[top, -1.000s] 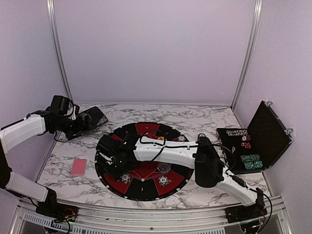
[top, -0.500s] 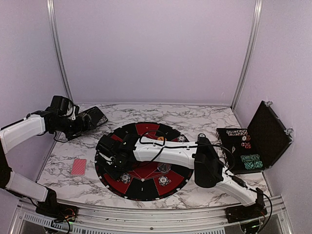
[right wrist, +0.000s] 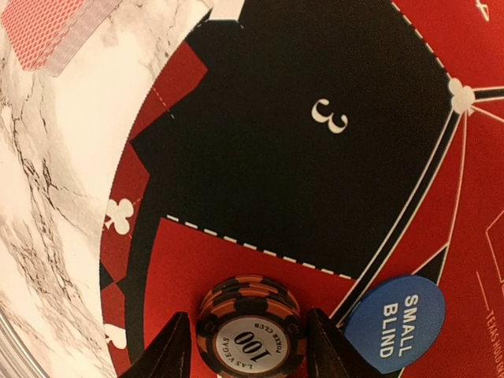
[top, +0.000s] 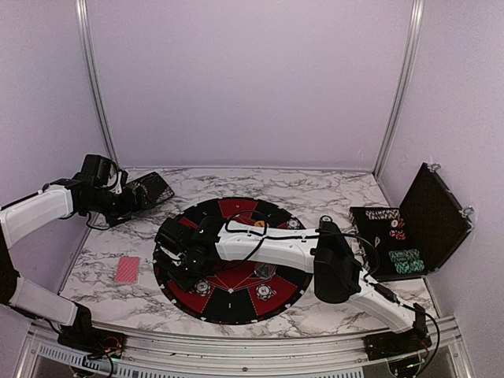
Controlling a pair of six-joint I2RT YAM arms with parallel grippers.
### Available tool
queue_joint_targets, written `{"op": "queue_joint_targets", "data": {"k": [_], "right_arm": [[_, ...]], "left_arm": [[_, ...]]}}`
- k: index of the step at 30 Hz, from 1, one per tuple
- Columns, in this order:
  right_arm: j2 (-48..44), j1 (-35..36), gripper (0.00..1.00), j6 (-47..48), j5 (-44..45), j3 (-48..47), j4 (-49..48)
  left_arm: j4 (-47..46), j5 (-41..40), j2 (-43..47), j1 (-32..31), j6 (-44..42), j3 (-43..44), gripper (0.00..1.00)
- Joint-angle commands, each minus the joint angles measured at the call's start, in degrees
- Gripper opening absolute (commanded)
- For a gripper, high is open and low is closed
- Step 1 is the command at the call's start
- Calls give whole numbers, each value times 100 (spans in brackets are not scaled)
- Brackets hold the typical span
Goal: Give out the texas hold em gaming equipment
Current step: Place the poker chips pile in the small blind area, then pick up the pile of poker chips from the pile of poker chips.
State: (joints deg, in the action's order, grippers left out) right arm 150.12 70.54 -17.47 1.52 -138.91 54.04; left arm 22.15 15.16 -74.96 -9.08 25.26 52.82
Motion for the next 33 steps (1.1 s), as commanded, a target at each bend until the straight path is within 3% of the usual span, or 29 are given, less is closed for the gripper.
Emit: {"op": "queue_joint_targets", "data": {"k": [1, 22, 33], "right_arm": [[64, -8, 48, 43, -71, -287, -50], [-853, -300, 51, -85, 120, -51, -205], [-2500, -711, 52, -209, 750, 2119, -704]], "left_arm": [[-18, 88, -61, 47, -66, -69, 99], [-39, 97, -89, 47, -47, -28, 99], [-49, 106, -184, -262, -37, 241, 99]]}}
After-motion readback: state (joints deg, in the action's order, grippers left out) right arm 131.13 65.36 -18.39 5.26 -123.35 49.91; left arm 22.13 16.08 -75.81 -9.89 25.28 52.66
